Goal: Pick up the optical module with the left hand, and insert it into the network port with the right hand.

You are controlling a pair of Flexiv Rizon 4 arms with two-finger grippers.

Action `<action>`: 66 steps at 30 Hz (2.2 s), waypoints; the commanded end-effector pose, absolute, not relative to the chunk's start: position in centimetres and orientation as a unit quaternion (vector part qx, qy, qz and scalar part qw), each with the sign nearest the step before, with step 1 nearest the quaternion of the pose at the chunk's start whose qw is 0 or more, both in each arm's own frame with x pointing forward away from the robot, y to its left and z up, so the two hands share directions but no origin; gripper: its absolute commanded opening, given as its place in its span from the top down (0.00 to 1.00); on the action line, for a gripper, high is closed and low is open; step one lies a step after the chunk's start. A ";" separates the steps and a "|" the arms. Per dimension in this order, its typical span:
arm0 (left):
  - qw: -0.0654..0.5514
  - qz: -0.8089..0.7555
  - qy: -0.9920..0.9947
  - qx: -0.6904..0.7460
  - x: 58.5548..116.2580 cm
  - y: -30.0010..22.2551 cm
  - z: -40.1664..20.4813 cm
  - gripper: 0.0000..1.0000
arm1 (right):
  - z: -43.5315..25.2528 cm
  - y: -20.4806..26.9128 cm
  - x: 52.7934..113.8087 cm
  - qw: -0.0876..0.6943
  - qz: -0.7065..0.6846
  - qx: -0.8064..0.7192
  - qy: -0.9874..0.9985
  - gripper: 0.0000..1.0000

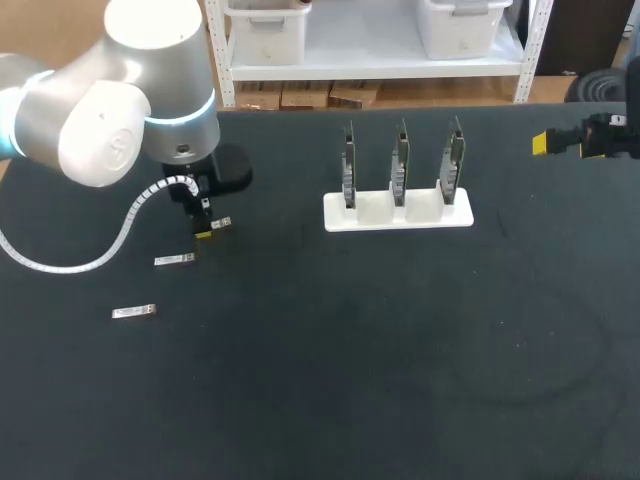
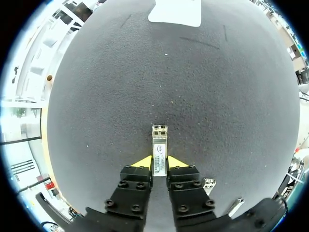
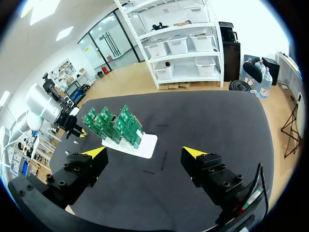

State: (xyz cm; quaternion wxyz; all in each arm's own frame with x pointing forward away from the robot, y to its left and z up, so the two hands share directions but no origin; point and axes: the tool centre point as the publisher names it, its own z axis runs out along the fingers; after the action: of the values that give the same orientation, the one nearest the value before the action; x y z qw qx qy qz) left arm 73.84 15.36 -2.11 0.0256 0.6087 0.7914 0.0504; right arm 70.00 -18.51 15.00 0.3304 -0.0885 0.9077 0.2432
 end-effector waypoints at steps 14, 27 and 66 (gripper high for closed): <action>0.208 -0.028 0.825 0.524 75.0 13.8 7.4 1.00 | 15.0 -18.5 70.0 0.330 0.243 -0.088 0.908 0.00; 0.265 -0.071 0.822 0.500 74.5 13.3 11.8 1.00 | 15.0 -18.5 70.0 0.330 0.243 -0.088 0.908 0.00; 0.374 -0.314 0.725 0.485 74.2 3.2 18.0 1.00 | 15.0 -18.5 70.0 0.330 0.243 -0.088 0.908 0.00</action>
State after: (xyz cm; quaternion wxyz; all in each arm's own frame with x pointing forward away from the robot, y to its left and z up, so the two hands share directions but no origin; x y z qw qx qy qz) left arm 74.35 3.10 18.18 0.3662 0.4882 0.7291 -0.3098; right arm 70.00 -18.51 15.00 0.3304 -0.0885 0.9077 0.2432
